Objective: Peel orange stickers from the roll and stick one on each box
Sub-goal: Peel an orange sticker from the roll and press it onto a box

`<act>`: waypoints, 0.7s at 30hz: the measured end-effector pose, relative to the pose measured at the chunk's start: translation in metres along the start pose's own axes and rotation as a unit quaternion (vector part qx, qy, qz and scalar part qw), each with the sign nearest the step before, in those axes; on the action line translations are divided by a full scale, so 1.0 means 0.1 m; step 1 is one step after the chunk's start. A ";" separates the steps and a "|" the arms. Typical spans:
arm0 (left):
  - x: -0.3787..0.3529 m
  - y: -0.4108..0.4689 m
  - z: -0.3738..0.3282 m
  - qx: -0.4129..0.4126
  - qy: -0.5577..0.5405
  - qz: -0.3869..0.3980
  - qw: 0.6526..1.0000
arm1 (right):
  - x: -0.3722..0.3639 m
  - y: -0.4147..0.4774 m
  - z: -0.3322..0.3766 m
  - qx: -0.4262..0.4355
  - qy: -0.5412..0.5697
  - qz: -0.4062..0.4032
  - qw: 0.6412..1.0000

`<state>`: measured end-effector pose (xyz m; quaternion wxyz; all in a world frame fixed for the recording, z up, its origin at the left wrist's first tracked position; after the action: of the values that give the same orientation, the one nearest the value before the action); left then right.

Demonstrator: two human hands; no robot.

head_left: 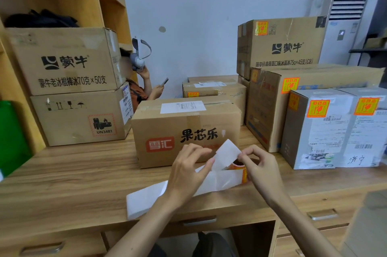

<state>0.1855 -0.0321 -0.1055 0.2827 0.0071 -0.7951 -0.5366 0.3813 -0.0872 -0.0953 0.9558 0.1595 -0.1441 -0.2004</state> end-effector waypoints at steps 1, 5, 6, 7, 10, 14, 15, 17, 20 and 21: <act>0.03 0.03 -0.05 -0.030 0.015 -0.007 0.999 | -0.06 0.01 0.04 0.000 0.001 0.006 1.000; 0.09 0.09 -0.15 -0.100 0.068 -0.008 0.993 | -0.26 0.06 0.19 0.010 0.002 0.019 1.000; 0.10 0.10 -0.15 -0.104 0.073 -0.008 0.992 | -0.31 0.07 0.22 0.016 0.000 0.023 1.000; 0.11 0.10 -0.14 -0.103 0.078 -0.008 0.992 | -0.35 0.07 0.25 0.023 -0.002 0.028 0.999; 0.16 0.12 -0.12 -0.074 0.082 -0.011 0.994 | -0.43 0.09 0.32 0.044 -0.012 0.036 0.998; 0.23 0.11 -0.05 0.002 0.035 -0.007 0.999 | -0.51 0.10 0.41 0.083 -0.003 0.065 0.994; 0.25 0.10 -0.03 0.034 0.005 -0.009 0.999 | -0.53 0.10 0.42 0.086 -0.001 0.072 0.994; 0.30 0.09 0.01 0.110 -0.074 -0.027 0.991 | -0.56 0.10 0.45 0.082 0.011 0.087 0.993; 0.36 0.09 0.09 0.222 -0.202 -0.051 0.952 | -0.60 0.09 0.47 0.067 0.053 0.101 0.991; 0.38 0.09 0.11 0.246 -0.232 -0.056 0.939 | -0.61 0.10 0.47 0.058 0.060 0.098 0.992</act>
<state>0.1513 -0.0312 -0.0843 0.0491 -0.0036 -0.9441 -0.3260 0.3154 -0.0637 -0.0620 0.9670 0.2113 -0.1128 -0.0870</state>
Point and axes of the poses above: each hand's wrist, its own y-axis towards the middle knuckle, its own x-axis out of the back of the hand, z = x × y, the point moved 4 cm from there along y, towards the middle knuckle, and after that the axes turned 6 degrees about -x, right-handed, at the moved point
